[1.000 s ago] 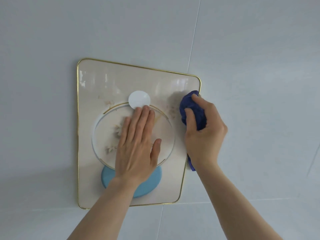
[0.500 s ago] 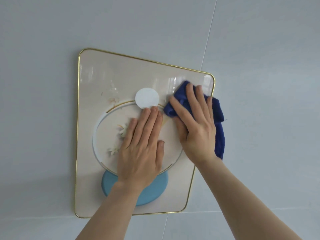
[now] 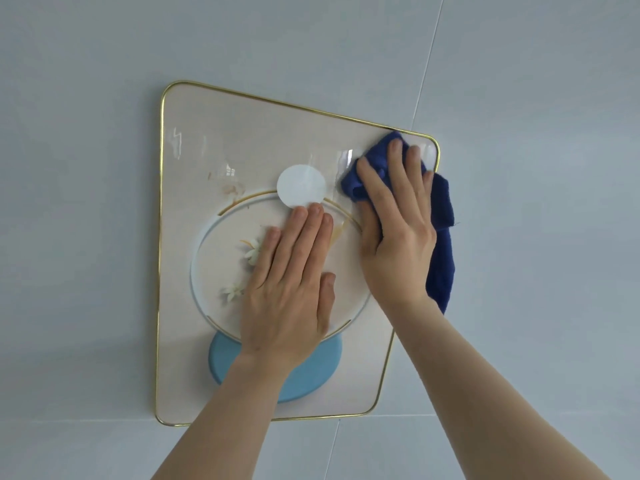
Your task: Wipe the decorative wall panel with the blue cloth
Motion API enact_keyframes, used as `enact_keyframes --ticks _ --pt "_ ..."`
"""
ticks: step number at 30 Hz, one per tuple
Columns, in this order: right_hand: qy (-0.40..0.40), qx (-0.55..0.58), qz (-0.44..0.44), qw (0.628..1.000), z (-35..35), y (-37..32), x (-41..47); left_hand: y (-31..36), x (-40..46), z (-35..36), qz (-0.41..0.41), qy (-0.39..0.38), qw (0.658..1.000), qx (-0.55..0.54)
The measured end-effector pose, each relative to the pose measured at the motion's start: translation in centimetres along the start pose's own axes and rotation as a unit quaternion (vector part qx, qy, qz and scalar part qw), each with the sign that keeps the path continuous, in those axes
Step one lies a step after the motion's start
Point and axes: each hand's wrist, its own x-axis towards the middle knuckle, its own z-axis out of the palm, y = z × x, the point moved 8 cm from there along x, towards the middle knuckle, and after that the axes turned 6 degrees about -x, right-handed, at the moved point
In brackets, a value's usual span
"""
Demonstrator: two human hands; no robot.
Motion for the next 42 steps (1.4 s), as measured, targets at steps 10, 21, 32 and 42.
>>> enact_keyframes --ticks 10,21,32,42 --pt "-0.057 -0.010 -0.048 0.997 -0.9 0.0 -5.3 0.1 0.1 -0.8 -0.006 -0.024 0.998 -0.058" --pt "-0.149 -0.105 -0.078 0.980 -3.2 -1.2 -9.2 0.4 0.2 -2.0 -0.017 -0.084 0.993 -0.076" --pt "-0.241 0.133 0.373 0.886 -7.5 -0.2 -9.4 -0.7 -2.2 -6.2 -0.027 -0.076 0.992 -0.101" --pt "-0.044 0.136 0.057 0.988 -4.7 -9.3 1.5 -11.1 -2.8 -7.8 -0.148 -0.028 0.988 -0.033"
